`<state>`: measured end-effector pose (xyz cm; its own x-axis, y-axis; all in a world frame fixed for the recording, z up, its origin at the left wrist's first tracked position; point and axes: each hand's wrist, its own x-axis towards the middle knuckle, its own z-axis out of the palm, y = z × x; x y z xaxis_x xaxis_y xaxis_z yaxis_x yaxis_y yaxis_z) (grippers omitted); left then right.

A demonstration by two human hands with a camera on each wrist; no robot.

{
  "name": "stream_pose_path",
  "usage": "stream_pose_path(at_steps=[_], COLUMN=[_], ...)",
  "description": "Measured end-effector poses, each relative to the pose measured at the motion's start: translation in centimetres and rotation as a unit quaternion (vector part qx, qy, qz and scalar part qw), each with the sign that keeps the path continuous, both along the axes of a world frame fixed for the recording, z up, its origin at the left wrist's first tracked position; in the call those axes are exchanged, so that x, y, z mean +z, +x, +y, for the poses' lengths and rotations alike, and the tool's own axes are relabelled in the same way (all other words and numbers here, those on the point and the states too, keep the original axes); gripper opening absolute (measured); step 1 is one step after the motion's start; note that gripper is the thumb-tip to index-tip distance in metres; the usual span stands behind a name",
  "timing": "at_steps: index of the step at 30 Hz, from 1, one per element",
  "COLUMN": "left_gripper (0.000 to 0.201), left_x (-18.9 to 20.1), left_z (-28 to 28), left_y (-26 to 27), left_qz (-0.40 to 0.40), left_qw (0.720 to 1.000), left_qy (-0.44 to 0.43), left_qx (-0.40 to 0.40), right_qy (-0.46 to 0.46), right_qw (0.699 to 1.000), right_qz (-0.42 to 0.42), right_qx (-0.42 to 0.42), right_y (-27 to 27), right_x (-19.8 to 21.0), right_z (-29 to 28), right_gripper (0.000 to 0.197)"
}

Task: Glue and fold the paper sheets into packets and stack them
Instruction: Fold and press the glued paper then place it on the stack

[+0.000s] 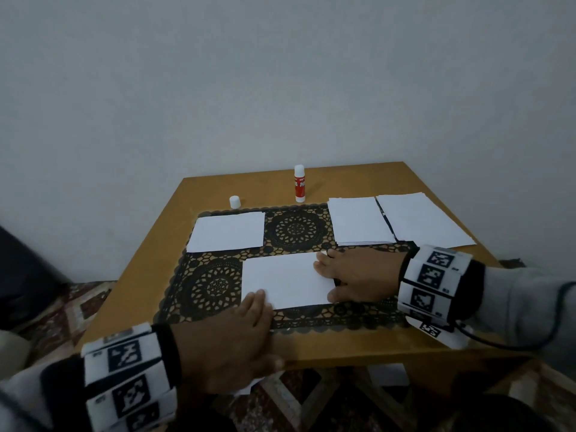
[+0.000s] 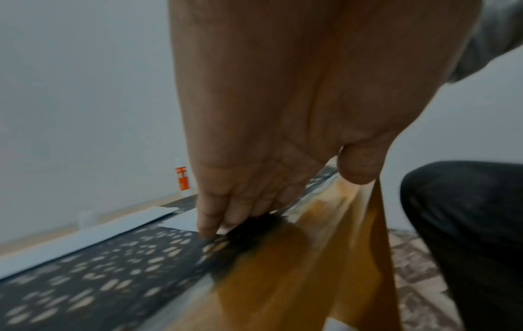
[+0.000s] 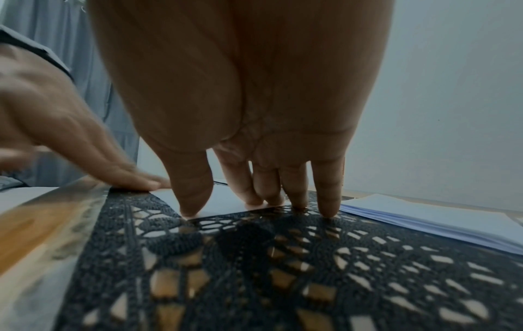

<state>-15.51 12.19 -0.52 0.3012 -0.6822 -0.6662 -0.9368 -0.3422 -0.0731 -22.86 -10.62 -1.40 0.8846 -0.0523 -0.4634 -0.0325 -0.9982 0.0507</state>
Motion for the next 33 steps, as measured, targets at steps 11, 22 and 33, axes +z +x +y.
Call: stream_pose_path(at_steps=[11, 22, 33], left_gripper=[0.071, 0.070, 0.084], left_x=[0.6, 0.0, -0.2], left_z=[-4.3, -6.1, -6.8], left_y=[2.9, 6.0, 8.8], left_qz=[0.034, -0.082, -0.049], left_qw=[0.996, 0.979, 0.976], left_qy=[-0.078, -0.182, -0.175], left_qx=[-0.011, 0.041, 0.117], right_qy=[-0.007, -0.003, -0.007], right_qw=[1.000, 0.997, 0.998], right_qz=[-0.023, -0.008, -0.032], right_qx=[0.004, 0.078, 0.046], right_y=[-0.1, -1.6, -1.2], right_x=[0.3, 0.9, 1.1], right_z=[0.6, 4.9, 4.5], right_gripper=[0.072, 0.054, 0.041])
